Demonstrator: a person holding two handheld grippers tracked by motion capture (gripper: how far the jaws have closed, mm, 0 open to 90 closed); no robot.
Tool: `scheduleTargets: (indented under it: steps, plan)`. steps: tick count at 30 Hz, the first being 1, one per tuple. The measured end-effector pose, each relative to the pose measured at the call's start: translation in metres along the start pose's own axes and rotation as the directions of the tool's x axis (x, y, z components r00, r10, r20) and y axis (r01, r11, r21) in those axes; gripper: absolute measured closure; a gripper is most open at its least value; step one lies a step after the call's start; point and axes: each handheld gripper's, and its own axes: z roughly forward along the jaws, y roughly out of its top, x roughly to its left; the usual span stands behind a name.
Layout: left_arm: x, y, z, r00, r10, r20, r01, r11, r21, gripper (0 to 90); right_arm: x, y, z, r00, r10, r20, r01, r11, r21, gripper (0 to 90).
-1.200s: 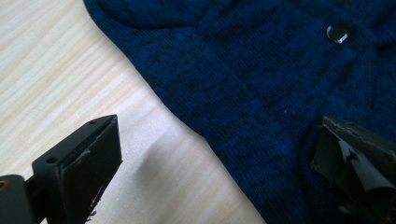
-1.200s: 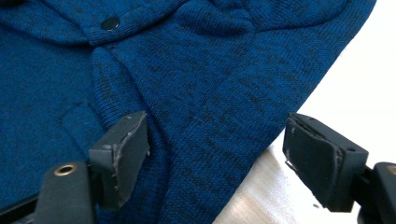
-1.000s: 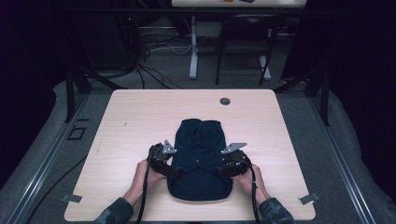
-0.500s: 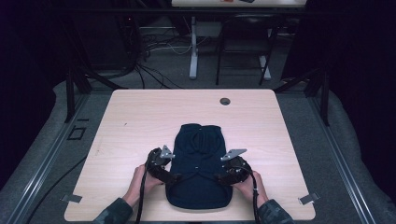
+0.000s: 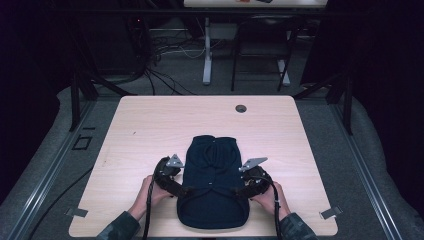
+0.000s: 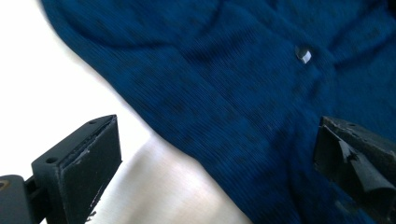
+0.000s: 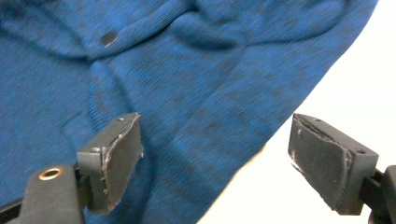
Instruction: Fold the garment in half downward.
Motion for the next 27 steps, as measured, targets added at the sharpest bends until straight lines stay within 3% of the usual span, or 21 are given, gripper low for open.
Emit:
scheduleTargets:
  steps: [5, 12, 18, 27]
  plan:
    - [0.016, 0.011, 0.005, 0.9994, -0.025, -0.025, 0.025, 0.9996, -0.01, 0.9, -0.021, 0.013, -0.003, 0.9991, 0.032, 0.029, -0.031, 0.9985, -0.045, 17.7]
    - [0.036, 0.029, 0.011, 0.9977, -0.059, -0.034, 0.057, 0.9975, -0.041, 0.1, -0.042, 0.028, 0.002, 0.9969, 0.078, 0.001, -0.078, 0.9928, -0.091, 18.0]
    - [0.049, 0.049, 0.016, 0.9961, -0.074, -0.049, 0.071, 0.9965, -0.043, 0.1, -0.053, 0.043, 0.011, 0.9954, 0.091, 0.029, -0.088, 0.9918, -0.093, 18.3]
    - [0.062, 0.075, 0.03, 0.9939, -0.09, -0.063, 0.088, 0.9955, -0.036, 0.0, -0.069, 0.067, 0.026, 0.9912, 0.13, 0.025, -0.128, 0.9882, -0.085, 18.1]
